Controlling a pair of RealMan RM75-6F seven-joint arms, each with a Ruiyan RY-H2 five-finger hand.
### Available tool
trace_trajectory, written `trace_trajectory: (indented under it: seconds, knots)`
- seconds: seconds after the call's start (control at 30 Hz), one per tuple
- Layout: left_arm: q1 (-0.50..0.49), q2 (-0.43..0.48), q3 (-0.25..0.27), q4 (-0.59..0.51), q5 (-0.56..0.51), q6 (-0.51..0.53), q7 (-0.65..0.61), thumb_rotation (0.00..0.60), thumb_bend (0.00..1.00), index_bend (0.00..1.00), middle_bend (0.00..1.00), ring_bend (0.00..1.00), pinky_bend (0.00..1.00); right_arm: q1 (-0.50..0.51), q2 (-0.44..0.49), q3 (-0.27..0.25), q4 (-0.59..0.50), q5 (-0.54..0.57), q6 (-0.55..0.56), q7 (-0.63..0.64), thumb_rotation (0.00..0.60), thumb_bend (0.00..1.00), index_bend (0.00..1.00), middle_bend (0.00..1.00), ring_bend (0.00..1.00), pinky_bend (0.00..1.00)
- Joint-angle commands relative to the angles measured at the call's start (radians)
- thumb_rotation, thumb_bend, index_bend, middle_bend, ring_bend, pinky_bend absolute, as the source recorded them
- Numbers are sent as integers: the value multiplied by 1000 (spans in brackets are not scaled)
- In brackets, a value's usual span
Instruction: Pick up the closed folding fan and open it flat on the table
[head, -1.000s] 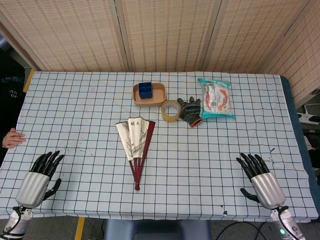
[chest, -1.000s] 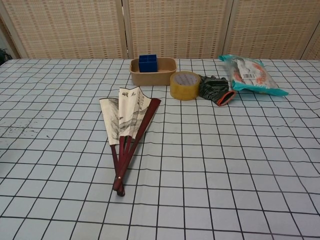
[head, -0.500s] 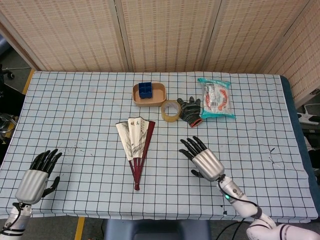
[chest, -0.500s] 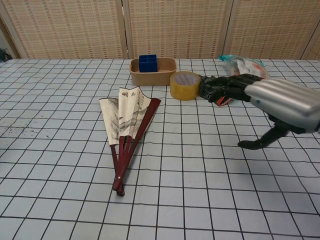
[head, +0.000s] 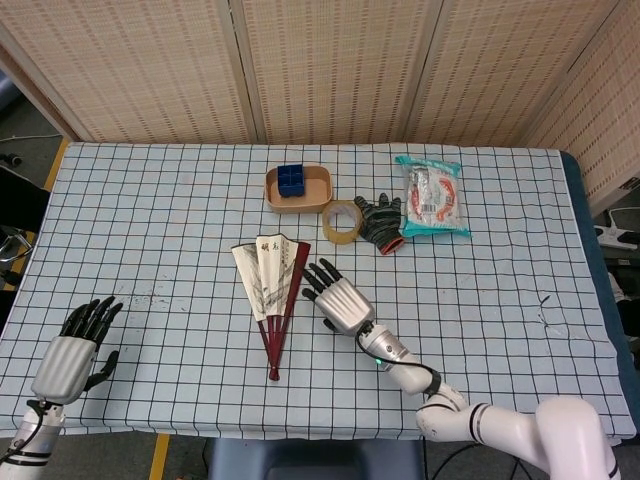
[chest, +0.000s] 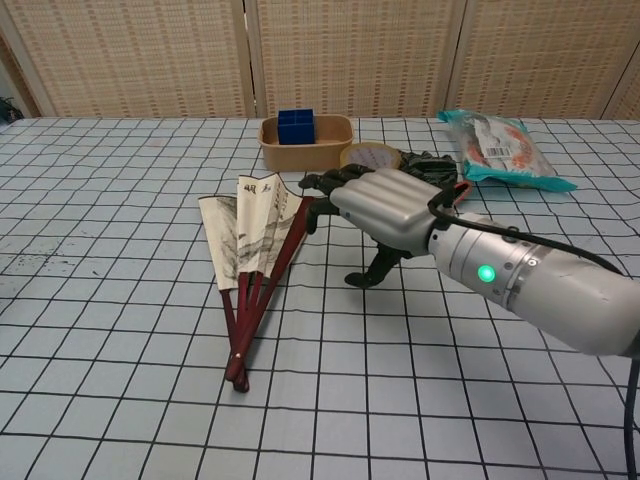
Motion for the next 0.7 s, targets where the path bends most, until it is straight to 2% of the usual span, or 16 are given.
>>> trace_trajectory:
  seconds: [0.03, 0.3, 0.7]
  knots:
    - [-2, -2, 0, 2, -4, -5, 0, 600, 452, 0, 0, 0, 93, 65, -80, 31, 91, 43, -33, 23, 600, 190, 336, 0, 0, 0]
    - [-3, -2, -2, 5, -10, -7, -5, 600, 451, 0, 0, 0, 93, 140, -168, 31, 195, 66, -44, 33, 600, 194, 343, 0, 0, 0]
    - [-5, -1, -2, 10, -17, -11, -18, 600, 450, 0, 0, 0, 93, 167, -255, 25, 326, 118, -39, 90, 600, 227, 384, 0, 0, 0]
